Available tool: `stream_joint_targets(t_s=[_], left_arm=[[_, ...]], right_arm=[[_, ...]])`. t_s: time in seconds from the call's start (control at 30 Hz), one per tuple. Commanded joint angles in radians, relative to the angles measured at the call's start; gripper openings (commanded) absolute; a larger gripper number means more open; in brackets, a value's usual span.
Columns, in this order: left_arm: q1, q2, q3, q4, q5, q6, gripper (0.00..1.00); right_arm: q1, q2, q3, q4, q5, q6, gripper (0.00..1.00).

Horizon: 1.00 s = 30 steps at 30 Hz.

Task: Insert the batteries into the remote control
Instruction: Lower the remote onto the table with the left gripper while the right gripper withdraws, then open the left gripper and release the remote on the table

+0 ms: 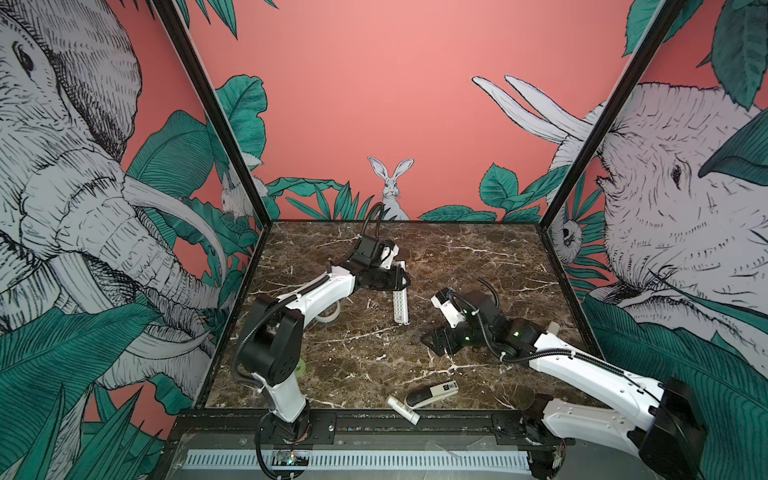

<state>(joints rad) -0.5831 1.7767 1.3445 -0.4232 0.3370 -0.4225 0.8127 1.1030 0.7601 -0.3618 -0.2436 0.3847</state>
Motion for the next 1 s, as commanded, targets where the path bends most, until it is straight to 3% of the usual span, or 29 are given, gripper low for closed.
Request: stream_joint_targets(t_s=[0.0, 0.2, 0.57, 0.97], left_arm=[[-0.047, 0.087, 0.145, -0.32, -0.267, 0.052, 0.13], [-0.096, 0.285, 0.352, -0.457, -0.38, 0.031, 0.11], [-0.147, 0.406, 0.386, -0.333, -0.413, -0.097, 0.17], [-0.159, 0.411, 0.364, -0.257, -0.375, -0.109, 0.53]], right_arm=[[-0.001, -0.047, 0.0, -0.057, 0.06, -0.047, 0.81], [0.001, -0.138, -0.05, -0.078, 0.062, -0.054, 0.82], [0.0, -0.26, -0.088, -0.176, 0.085, -0.087, 0.83], [-0.001, -0.328, -0.086, -0.233, 0.091, -0.068, 0.84]])
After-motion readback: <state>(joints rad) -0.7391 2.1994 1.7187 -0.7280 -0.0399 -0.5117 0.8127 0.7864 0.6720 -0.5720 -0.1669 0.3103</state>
